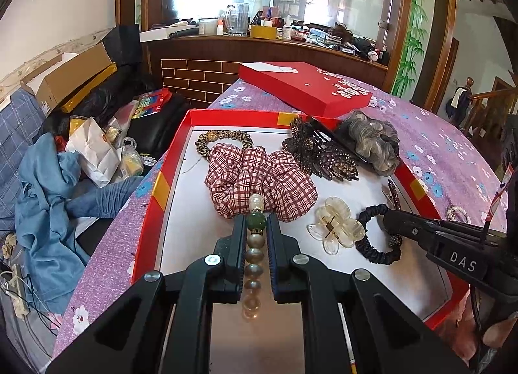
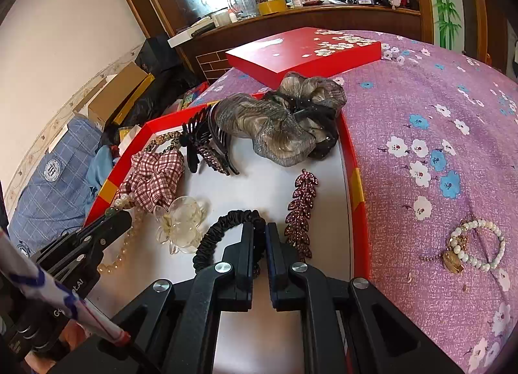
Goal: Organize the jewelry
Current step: 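Open the right gripper to drop the hair tie while the left releases the pearl bracelet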
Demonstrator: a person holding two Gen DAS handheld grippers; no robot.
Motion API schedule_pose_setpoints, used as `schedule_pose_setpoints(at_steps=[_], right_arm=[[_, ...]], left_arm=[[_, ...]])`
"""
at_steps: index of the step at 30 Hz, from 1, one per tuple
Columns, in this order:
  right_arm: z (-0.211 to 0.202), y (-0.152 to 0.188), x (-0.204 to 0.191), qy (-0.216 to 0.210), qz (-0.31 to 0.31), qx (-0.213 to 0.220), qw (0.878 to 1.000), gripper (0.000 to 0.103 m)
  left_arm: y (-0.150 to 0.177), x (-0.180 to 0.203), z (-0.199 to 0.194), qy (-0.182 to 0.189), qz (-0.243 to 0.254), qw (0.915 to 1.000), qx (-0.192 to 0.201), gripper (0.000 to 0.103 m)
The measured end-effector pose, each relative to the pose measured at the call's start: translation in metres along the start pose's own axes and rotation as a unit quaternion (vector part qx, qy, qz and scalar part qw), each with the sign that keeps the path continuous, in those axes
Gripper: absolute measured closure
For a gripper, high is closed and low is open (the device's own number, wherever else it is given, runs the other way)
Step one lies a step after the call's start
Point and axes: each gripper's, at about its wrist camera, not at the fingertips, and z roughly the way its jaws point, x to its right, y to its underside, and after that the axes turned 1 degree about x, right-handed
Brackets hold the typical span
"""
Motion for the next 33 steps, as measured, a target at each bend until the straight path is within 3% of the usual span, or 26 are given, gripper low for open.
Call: schedule_pose_setpoints(at_steps=[3,7,12,16,24,28,31,33], right_arm=[[-0.001,0.000,0.000,0.000,-0.001,0.000,1.000,0.093],[-0.004,0.001,-0.001,-0.001,-0.003,0.000,1.000,0.093],[-0.007,0.002,-0.001,-0.006,-0.001,0.002,1.000,0.093],[-0.011,0.002,-0.001,-0.008,0.000,0.003,1.000,0.093],[-0.016,0.007,0.000,-0.009,-0.001,0.002,1.000,0.092],[-0.021,0.008,0.000,-0.008,0.001,0.007,1.000,0.086],[-0.027,0.007,0.002,-0.010,0.006,0.014,1.000,0.073],[-0.030,0.007,0.002,-0.011,0.008,0.017,1.000,0.071]], left_arm=[[0.000,0.002,0.001,0.002,0.003,1.0000,-0.004,0.090],[0.001,0.002,0.000,0.002,0.004,1.0000,-0.003,0.071],[0.001,0.003,-0.001,0.003,0.004,1.0000,0.000,0.070],[0.001,0.003,-0.001,0.001,0.004,1.0000,0.001,0.059],[-0.001,0.004,-0.003,0.000,0.002,1.0000,-0.001,0.057],[-0.002,0.003,-0.004,-0.004,0.000,1.0000,0.001,0.043],[-0.002,0.001,-0.004,-0.007,-0.003,1.0000,0.003,0.042],[-0.002,0.000,-0.004,-0.007,-0.003,1.0000,0.002,0.042]])
